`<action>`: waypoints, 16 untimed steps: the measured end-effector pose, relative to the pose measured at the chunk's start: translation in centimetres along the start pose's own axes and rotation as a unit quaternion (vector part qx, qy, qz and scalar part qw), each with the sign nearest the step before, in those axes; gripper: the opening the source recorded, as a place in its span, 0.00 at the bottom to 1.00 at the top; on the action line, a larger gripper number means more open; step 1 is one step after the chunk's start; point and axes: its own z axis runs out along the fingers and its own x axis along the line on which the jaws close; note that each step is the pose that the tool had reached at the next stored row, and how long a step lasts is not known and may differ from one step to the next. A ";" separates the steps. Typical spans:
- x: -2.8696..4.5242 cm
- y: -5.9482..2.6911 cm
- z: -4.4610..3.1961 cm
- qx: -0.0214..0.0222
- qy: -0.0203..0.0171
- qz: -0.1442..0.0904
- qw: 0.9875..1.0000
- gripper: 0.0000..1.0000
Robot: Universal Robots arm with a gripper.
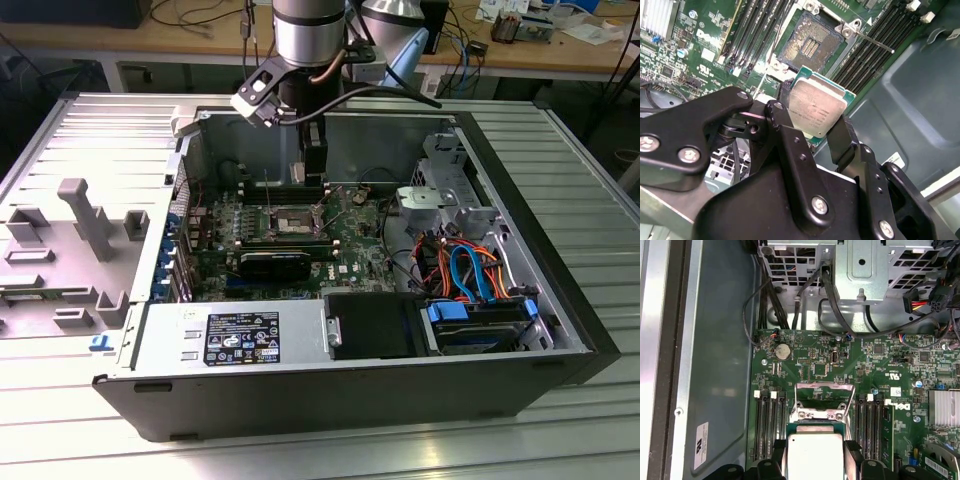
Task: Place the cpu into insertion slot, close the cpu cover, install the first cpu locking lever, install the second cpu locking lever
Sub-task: 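Place the cpu into insertion slot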
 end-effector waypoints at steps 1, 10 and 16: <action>0.00 0.00 0.03 0.000 0.000 0.000 1.000 0.54; 0.00 -0.01 0.27 0.000 0.000 0.000 1.000 0.54; -0.01 -0.03 0.54 0.000 0.000 0.000 1.000 0.54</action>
